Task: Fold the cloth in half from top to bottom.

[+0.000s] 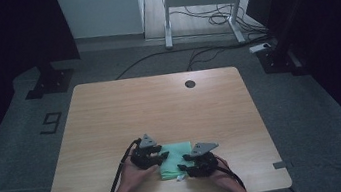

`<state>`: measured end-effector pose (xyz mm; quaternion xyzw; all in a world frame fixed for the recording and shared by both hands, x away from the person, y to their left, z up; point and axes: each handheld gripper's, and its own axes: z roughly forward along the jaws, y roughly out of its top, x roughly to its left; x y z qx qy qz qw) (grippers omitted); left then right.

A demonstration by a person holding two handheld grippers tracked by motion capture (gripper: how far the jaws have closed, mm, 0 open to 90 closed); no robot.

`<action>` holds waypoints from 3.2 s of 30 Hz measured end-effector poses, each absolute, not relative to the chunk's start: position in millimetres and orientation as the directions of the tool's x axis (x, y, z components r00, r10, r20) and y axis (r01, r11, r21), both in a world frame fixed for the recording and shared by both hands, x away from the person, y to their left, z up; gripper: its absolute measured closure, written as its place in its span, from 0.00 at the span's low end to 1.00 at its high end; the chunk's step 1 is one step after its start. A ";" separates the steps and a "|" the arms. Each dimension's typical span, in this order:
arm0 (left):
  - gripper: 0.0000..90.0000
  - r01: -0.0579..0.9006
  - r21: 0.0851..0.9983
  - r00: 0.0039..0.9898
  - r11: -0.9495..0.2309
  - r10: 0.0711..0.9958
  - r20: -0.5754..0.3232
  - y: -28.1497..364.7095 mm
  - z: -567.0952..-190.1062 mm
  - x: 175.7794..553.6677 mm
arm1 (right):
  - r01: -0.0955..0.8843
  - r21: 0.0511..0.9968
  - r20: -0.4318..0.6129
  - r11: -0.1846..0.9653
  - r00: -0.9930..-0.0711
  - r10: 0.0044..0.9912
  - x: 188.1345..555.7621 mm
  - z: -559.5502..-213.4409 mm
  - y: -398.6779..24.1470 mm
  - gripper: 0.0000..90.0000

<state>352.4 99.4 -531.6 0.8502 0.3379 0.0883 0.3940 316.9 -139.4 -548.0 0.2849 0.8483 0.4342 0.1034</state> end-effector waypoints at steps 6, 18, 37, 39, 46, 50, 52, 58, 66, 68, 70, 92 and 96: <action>0.60 0.500 0.726 0.752 -0.473 0.653 -0.092 95.1 -537.0 346.1 | 0.403 0.794 0.077 0.456 -0.810 0.582 316.5 -549.8 -144.7 0.59; 0.53 0.448 0.721 0.807 -0.529 0.586 -0.071 92.4 -523.4 315.1 | 0.414 0.805 0.102 0.425 -0.803 0.588 318.2 -542.5 -154.9 0.53; 0.52 0.453 0.701 0.801 -0.550 0.596 -0.050 80.5 -540.3 371.0 | 0.433 0.791 0.042 0.433 -0.743 0.667 355.5 -550.9 -149.2 0.54; 0.52 0.457 0.699 0.798 -0.550 0.600 -0.050 78.5 -539.9 380.9 | 0.448 0.796 0.058 0.408 -0.727 0.685 366.9 -551.6 -150.8 0.55; 0.51 0.474 0.709 0.784 -0.522 0.618 -0.069 78.2 -538.5 394.0 | 0.467 0.801 0.079 0.374 -0.702 0.708 384.1 -551.3 -152.1 0.53; 0.51 0.482 0.714 0.776 -0.508 0.626 -0.078 80.0 -537.2 394.8 | 0.464 0.808 0.082 0.364 -0.700 0.710 383.4 -550.6 -152.9 0.52; 0.50 0.483 0.712 0.775 -0.509 0.627 -0.077 79.9 -536.4 394.3 | 0.463 0.808 0.079 0.365 -0.699 0.711 382.7 -550.2 -152.3 0.51; 0.49 0.465 0.739 0.771 -0.489 0.634 -0.065 87.4 -525.1 387.4 | 0.450 0.828 0.095 0.334 -0.699 0.708 379.8 -544.5 -156.1 0.49; 0.48 0.432 0.776 0.766 -0.461 0.641 -0.045 104.2 -505.7 370.0 | 0.421 0.854 0.097 0.306 -0.706 0.701 369.9 -531.2 -161.6 0.49; 0.48 0.427 0.783 0.761 -0.453 0.647 -0.041 107.9 -502.2 364.8 | 0.421 0.854 0.098 0.305 -0.707 0.701 367.2 -529.7 -162.8 0.48; 0.48 0.426 0.791 0.756 -0.439 0.653 -0.044 111.9 -499.5 359.7 | 0.416 0.860 0.100 0.296 -0.705 0.702 364.0 -528.2 -164.8 0.48; 0.45 0.454 0.802 0.705 -0.387 0.707 -0.058 154.1 -518.3 289.1 | 0.421 0.878 0.124 0.226 -0.658 0.743 298.0 -536.2 -214.5 0.47; 0.45 0.462 0.798 0.691 -0.387 0.721 -0.051 161.6 -523.3 282.1 | 0.430 0.876 0.131 0.221 -0.651 0.747 287.0 -539.3 -222.3 0.46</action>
